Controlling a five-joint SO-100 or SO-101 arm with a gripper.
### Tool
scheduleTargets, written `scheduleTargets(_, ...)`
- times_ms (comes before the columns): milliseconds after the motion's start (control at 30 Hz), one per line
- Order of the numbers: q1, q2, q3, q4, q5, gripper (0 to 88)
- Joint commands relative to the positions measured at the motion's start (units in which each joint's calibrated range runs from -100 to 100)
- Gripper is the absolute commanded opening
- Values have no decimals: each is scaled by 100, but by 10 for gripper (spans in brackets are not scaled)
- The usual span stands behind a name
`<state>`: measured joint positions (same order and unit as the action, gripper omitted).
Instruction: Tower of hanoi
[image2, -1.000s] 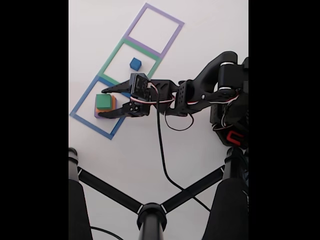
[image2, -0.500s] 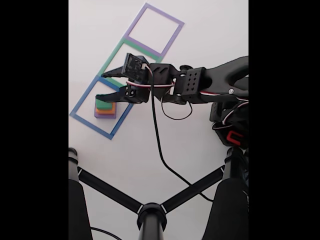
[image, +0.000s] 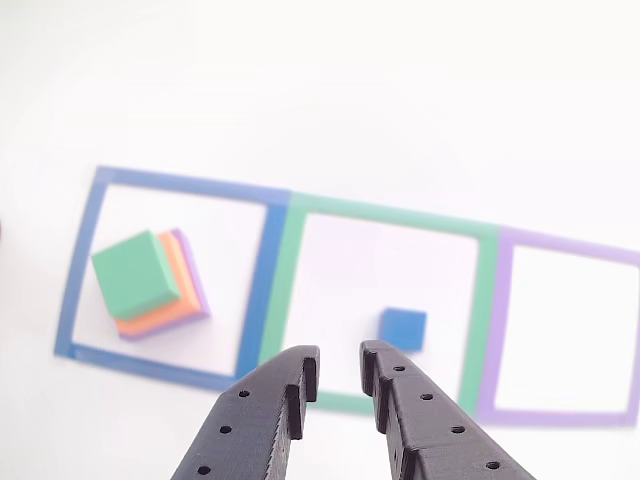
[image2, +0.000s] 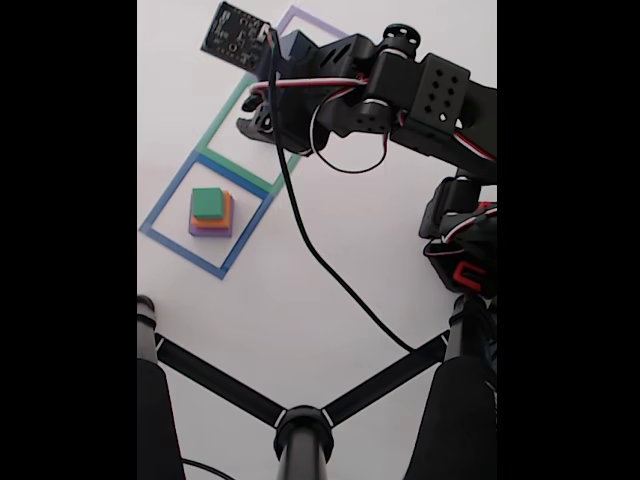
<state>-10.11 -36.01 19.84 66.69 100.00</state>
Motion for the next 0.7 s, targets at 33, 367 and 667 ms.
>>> scheduleTargets(33,634,-318,-1716,1971,0,0)
scheduleTargets(367,1640,-478,-2834,3177,0,0)
scheduleTargets(667,1808,-1207,-871,2278,0,137)
